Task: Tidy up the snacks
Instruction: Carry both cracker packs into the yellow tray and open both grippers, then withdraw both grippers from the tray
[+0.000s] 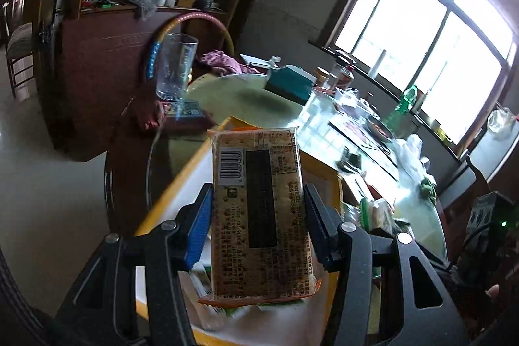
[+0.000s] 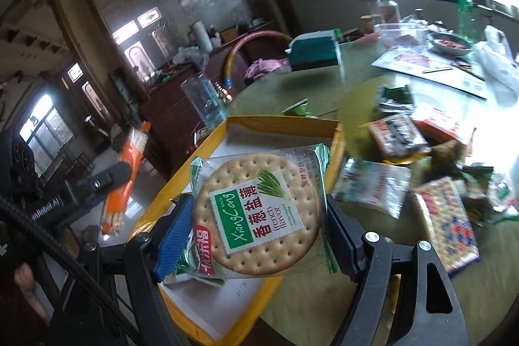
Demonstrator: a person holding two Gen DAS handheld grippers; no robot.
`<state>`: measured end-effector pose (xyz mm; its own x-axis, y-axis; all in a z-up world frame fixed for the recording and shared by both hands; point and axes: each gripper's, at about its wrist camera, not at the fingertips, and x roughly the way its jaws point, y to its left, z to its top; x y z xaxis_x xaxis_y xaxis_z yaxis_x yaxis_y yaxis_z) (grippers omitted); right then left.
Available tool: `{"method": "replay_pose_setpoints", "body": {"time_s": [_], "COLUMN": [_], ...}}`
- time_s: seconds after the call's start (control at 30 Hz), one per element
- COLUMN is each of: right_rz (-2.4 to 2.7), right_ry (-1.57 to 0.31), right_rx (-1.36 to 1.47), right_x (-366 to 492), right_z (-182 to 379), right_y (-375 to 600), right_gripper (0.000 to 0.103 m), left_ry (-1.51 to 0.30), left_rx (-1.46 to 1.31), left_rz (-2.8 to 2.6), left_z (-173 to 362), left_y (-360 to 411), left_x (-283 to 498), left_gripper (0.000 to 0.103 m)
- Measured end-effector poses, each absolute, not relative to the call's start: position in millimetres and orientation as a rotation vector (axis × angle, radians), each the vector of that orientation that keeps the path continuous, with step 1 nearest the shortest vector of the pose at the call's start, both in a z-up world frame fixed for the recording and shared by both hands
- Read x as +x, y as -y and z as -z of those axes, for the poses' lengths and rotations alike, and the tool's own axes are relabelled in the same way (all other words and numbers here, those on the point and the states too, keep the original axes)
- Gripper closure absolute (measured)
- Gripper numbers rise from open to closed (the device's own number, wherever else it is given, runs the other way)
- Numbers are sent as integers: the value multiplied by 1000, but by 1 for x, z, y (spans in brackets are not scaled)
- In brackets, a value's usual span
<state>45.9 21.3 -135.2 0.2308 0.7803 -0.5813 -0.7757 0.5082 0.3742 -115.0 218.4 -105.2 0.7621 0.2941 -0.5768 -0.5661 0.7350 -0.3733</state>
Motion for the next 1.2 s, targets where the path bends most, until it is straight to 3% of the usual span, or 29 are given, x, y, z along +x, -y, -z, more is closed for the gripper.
{"method": "replay_pose_setpoints", "body": {"time_s": [0.67,0.7,0.77,0.83,1.2], "right_rz": [-976,-980,-997,-998,-1060], "right_ry": [-1003,-1012,-999,-978,-888], "right_rx": [-133,-131,-121,-101,45], "right_x": [96,97,95,92,68], "right_z": [189,191,187,181,145], "right_y": [-125,-124,-121,-115,-38], "right_gripper": [23,23,20,20,20], "left_ry": [-922,-922,-903,-874,-548], "left_rx": [-624,-634,-658,-667,-499], "left_rz": [-492,-491,-500,-520,-567], "left_z": [183,183,179,172,106], "left_y": [-283,-284,-286,-287,-192], "left_x": [-10,-10,-15,-19,-81], "left_gripper": [45,43,28,24,18]}}
